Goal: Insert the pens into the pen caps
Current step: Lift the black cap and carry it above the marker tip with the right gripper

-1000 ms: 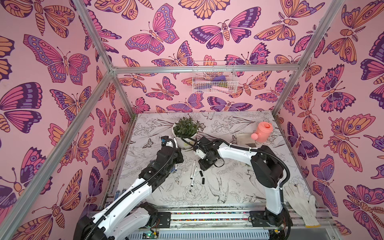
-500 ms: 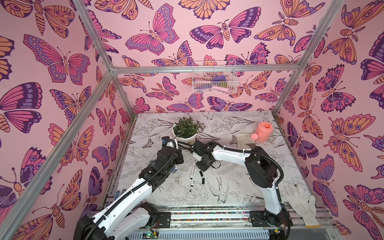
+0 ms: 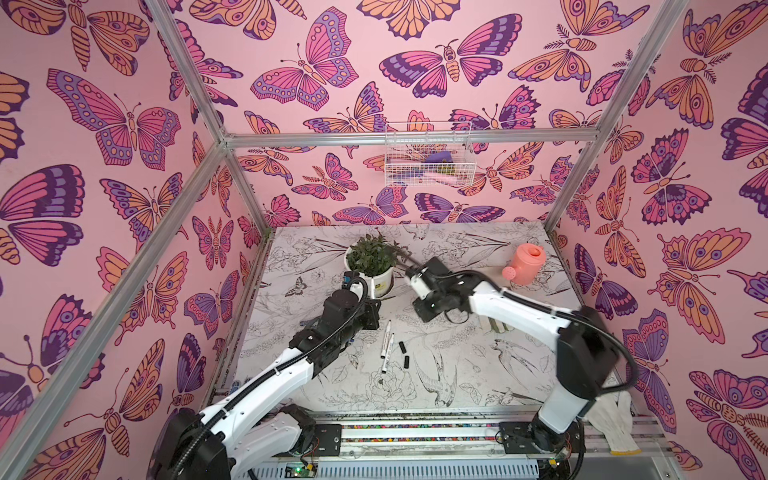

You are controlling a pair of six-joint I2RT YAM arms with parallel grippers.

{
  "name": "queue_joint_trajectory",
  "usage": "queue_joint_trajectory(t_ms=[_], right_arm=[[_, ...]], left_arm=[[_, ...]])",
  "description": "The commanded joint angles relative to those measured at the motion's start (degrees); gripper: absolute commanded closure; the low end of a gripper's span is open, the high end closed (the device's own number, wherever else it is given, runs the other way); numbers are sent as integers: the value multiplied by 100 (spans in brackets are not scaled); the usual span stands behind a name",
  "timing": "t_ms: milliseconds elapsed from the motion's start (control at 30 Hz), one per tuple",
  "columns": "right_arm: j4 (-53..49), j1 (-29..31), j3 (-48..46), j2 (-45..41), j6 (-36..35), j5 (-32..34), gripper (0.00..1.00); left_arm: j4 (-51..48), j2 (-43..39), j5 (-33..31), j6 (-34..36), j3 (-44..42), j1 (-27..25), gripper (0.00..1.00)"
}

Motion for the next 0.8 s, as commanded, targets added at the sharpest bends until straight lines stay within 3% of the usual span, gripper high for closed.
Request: queue_joint_trajectory(t_ms=[0, 133, 300, 467, 767], right_arm=[[1219, -517, -383, -938, 788, -1002, 96], [2136, -955, -674, -1423, 1499, -1951, 97], [3132, -978, -864, -1484, 1965, -2921, 97], [3933, -969, -1157, -1396, 2443, -3101, 97], [4105, -885, -1170, -1265, 2538, -3188, 98]], left_arm=[[865, 137, 718, 746, -30, -346, 100], [1420, 297, 986, 1053, -80, -673, 100], [1811, 417, 958, 1032, -128, -807, 100], [1871, 418, 896, 1067, -137, -874, 100], [1869, 348, 789, 1072, -173, -888, 100]])
